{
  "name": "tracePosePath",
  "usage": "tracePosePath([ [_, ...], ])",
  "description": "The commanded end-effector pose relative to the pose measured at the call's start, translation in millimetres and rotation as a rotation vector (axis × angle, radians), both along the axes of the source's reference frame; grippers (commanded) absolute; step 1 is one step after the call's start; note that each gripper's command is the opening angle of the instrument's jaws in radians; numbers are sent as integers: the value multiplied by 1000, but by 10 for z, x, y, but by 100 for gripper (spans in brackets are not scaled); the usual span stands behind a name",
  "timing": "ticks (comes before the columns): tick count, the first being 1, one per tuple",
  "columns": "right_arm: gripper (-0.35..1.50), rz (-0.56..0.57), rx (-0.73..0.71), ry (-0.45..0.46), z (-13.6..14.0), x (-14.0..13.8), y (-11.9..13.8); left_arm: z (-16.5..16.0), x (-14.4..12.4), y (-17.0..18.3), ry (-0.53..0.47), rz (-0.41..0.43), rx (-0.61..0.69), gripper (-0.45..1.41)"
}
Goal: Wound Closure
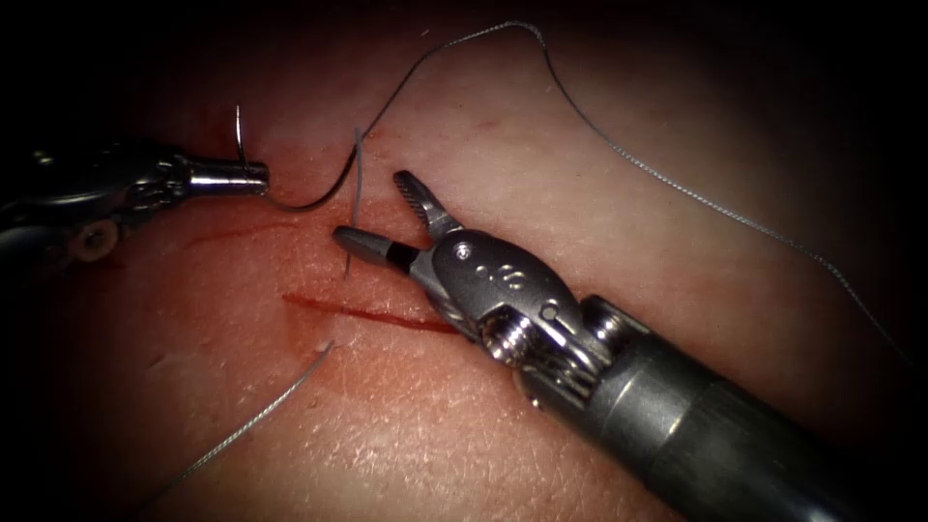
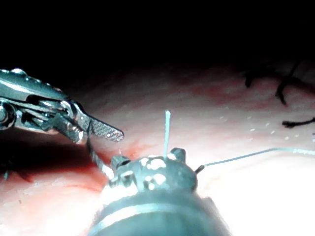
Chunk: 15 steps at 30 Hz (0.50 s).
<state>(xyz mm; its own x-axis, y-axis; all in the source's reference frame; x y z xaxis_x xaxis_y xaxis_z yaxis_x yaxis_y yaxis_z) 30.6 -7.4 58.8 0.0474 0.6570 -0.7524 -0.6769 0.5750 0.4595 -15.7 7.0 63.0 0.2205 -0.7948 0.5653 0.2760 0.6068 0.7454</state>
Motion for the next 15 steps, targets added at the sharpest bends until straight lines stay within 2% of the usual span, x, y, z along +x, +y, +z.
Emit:
tracePosePath([
  [1, 114, 15, 2, 35, -12, -9, 11, -1, -8, 7, -21, 29, -32, 83],
  [2, 114, 15, 0, 40, -13, -12, 12, 0, -9, 6, -31, 34, -31, 94],
  [4, 111, 35, 25, 81, -21, -40, 17, -13, -24, 21, -86, 31, -39, 133],
  [7, 109, 68, 28, 67, -23, -61, 24, -38, -37, 41, -92, 72, -103, 136],
  [8, 109, 87, 32, 61, -22, -70, 26, -51, -46, 46, -74, 54, -120, 140],
  [11, 109, 116, 37, 53, -19, -72, 26, -63, -49, 49, -68, 82, -210, 140],
  [12, 109, 118, 37, 53, -19, -71, 26, -69, -48, 49, -69, 97, -244, 140],
  [14, 109, 120, 40, 56, -17, -68, 25, -103, -32, 43, -68, 126, -253, 140],
  [15, 113, 120, 39, 56, -17, -66, 24, -125, -21, 31, -16, 153, -232, 141],
])
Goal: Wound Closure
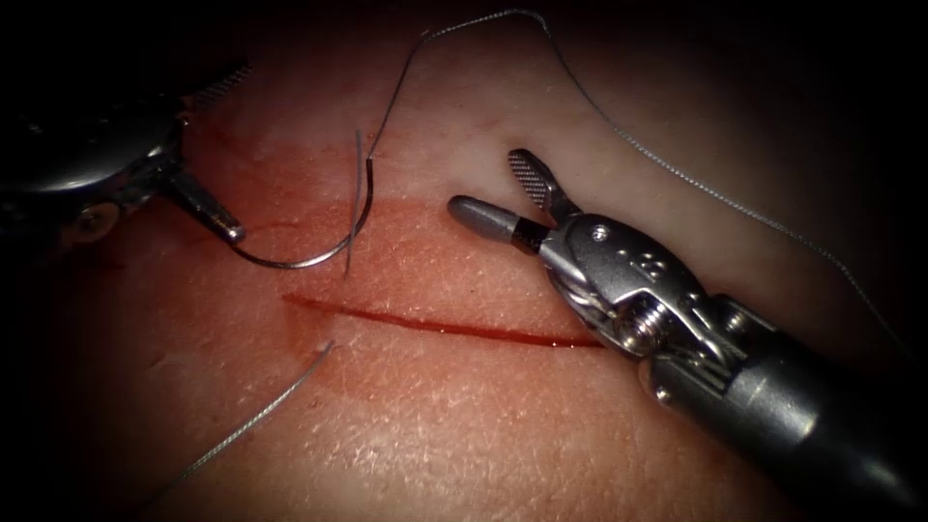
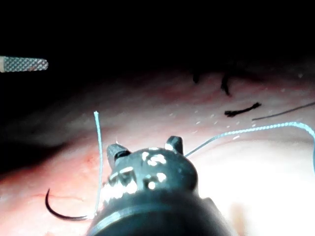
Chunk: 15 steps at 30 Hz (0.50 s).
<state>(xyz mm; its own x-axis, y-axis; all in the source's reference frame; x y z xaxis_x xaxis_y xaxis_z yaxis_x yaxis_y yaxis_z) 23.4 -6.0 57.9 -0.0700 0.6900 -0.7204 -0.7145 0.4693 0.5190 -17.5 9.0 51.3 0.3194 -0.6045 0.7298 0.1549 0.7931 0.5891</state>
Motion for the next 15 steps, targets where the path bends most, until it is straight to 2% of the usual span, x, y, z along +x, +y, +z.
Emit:
tracePosePath([
  [1, 113, 1, -8, 5, -7, 7, 11, -16, 3, 3, 27, 7, -1, 141],
  [4, 116, 2, -8, 5, -7, 7, 11, -48, 29, -36, 102, 41, 35, 141],
  [5, 116, 2, -8, 5, -7, 7, 11, -48, 29, -36, 102, 41, 35, 141],
  [7, 116, 1, -8, 5, -7, 7, 11, -60, 40, -61, 145, 60, 61, 138],
  [8, 116, 4, -4, 8, -7, 7, 11, -70, 46, -90, 226, 57, 116, 138],
  [9, 116, 4, -4, 8, -7, 7, 11, -73, 47, -101, 254, 67, 134, 136],
  [10, 116, 4, -4, 8, -7, 7, 11, -76, 46, -128, 298, 131, 188, 124],
  [12, 116, 4, -4, 8, -6, 7, 11, -71, 33, -156, 317, 196, 255, 116],
  [13, 116, 4, -4, 8, -6, 7, 11, -64, 26, -167, 312, 207, 281, 106],
  [15, 116, 4, -4, 8, -6, 7, 11, -59, 22, -172, 310, 211, 283, 104],
])
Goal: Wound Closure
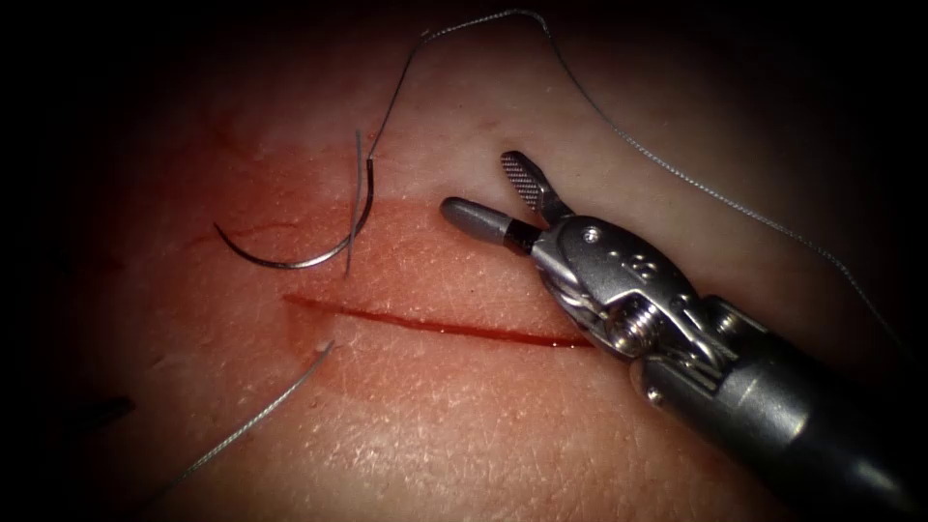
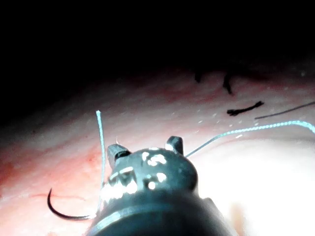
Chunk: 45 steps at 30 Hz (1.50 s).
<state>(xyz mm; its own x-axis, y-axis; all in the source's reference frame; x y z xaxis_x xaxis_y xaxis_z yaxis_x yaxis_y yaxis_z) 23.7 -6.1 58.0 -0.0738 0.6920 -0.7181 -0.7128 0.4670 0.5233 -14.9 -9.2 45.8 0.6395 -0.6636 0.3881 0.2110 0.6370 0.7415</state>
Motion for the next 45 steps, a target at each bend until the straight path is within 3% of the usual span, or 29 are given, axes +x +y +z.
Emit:
tracePosePath([
  [1, 116, 3, -7, 4, -7, 4, 11, 3, -9, 4, -7, -4, -2, 101],
  [3, 116, 3, -7, 4, -7, 4, 11, 33, -24, -11, 7, -16, 29, 81],
  [5, 116, 3, -7, 4, -7, 4, 11, 40, -27, -12, 12, -22, 44, 76],
  [6, 118, 3, -7, 4, -7, 4, 11, 48, -31, -12, 16, -27, 47, 62],
  [8, 118, 3, -7, 4, -8, 5, 9, 65, -38, -3, 125, -94, -36, 29],
  [10, 118, 4, -6, 4, -10, 6, 9, 70, -39, 10, 242, -55, -55, -13],
  [13, 118, 4, -7, 3, -9, 7, 8, 72, -39, 18, 299, -23, -49, 0],
  [16, 121, 5, -7, 3, -9, 8, 8, 65, -39, 18, 298, -20, -47, 56],
  [17, 121, 5, -7, 3, -9, 8, 8, 59, -39, 17, 293, -3, -59, 64],
  [21, 123, 8, -3, 6, -9, 8, 7, 41, -38, 14, 293, -2, -53, 57],
  [22, 125, 9, -4, 5, -8, 10, 7, 41, -35, 15, 298, -10, -66, 69],
  [25, 126, 12, -1, 8, -8, 11, 5, 46, -30, 18, 299, -19, -83, 69],
  [31, 126, 12, -1, 8, -9, 12, 4, 80, -21, 18, 351, 11, -112, 46],
  [33, 128, 13, -1, 7, -9, 13, 3, 98, -15, 16, 407, 52, -136, 56],
  [34, 128, 13, -1, 7, -9, 14, 3, 103, -12, 13, 434, 56, -116, 42],
  [36, 128, 13, -1, 7, -10, 14, 2, 107, -9, 7, 452, 38, -72, -2],
  [37, 128, 13, -1, 7, -10, 14, 2, 109, -8, 3, 466, 11, -30, -45],
  [41, 128, 14, -1, 7, -10, 14, 2, 105, -12, 6, 450, -34, 3, -45],
  [45, 128, -1, 1, 17, -12, 18, 0, 94, -23, 33, 426, -84, -10, -45],
])
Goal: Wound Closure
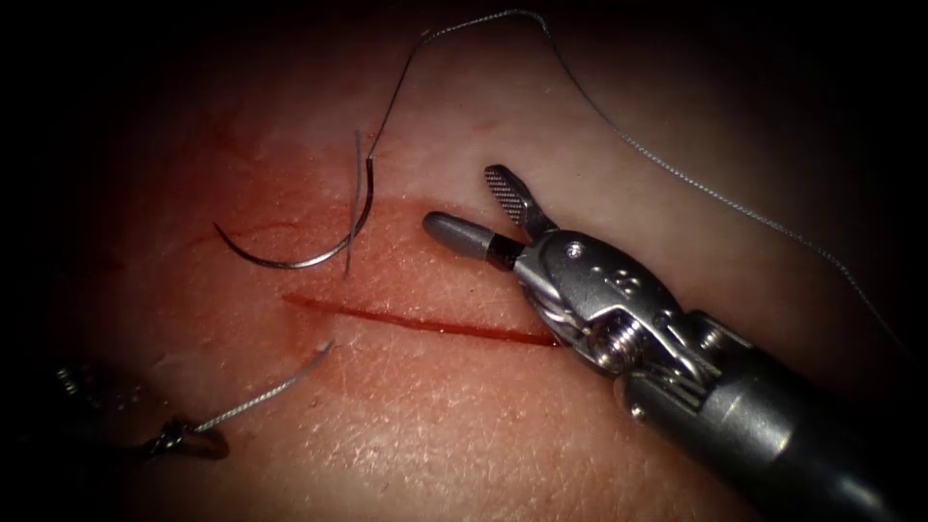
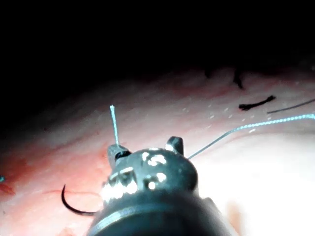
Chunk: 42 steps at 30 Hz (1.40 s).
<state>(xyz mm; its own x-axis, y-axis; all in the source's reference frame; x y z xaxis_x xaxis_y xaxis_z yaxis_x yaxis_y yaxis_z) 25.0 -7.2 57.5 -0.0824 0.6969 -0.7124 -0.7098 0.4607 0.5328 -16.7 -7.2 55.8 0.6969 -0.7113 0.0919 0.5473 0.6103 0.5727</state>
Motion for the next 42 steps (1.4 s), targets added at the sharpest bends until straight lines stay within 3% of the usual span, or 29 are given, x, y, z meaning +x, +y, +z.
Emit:
tracePosePath([
  [1, 128, -19, -6, 17, -7, 6, 10, -8, -8, 21, -22, -30, -23, -45],
  [4, 125, -98, 20, 92, -7, 11, -4, -18, -22, 66, -99, -150, -61, -45],
  [7, 116, -145, 84, 176, -8, 17, -23, -21, -45, 130, -153, -338, -83, -45],
  [11, 104, -171, 150, 239, -12, 21, -34, -12, -57, 158, -167, -386, -113, -45],
  [12, 90, -192, 214, 293, -19, 31, -47, 1, -68, 174, -183, -429, -111, -45],
  [14, 89, -206, 227, 306, -21, 35, -52, 5, -71, 177, -188, -436, -106, -45],
  [15, 87, -244, 265, 341, -24, 55, -68, 18, -81, 179, -204, -449, -98, -45],
  [19, 94, -276, 288, 366, -14, 98, -91, 27, -91, 180, -218, -454, -103, -45],
  [21, 95, -273, 297, 370, -12, 103, -92, 27, -92, 181, -220, -457, -104, -45],
  [23, 101, -271, 320, 378, -6, 127, -93, 27, -94, 181, -221, -461, -104, -45],
  [25, 107, -183, 319, 360, -1, 154, -86, 26, -97, 180, -221, -458, -107, -45],
  [28, 112, -148, 313, 361, 3, 178, -80, 27, -100, 179, -222, -455, -110, -45],
  [31, 114, -133, 293, 387, 3, 187, -79, 28, -101, 178, -225, -446, -116, -45],
  [36, 77, -123, 292, 397, -3, 185, -74, 28, -101, 177, -231, -433, -117, -45],
  [37, 104, -93, 289, 387, -6, 184, -71, 28, -101, 176, -232, -428, -121, -45],
  [39, 104, -91, 289, 387, -7, 183, -71, 28, -101, 176, -232, -428, -121, -45],
  [41, 82, -93, 294, 392, -15, 175, -69, 28, -100, 176, -233, -423, -124, -45],
  [42, 85, -93, 296, 393, -17, 173, -68, 28, -100, 176, -233, -423, -124, -45],
])
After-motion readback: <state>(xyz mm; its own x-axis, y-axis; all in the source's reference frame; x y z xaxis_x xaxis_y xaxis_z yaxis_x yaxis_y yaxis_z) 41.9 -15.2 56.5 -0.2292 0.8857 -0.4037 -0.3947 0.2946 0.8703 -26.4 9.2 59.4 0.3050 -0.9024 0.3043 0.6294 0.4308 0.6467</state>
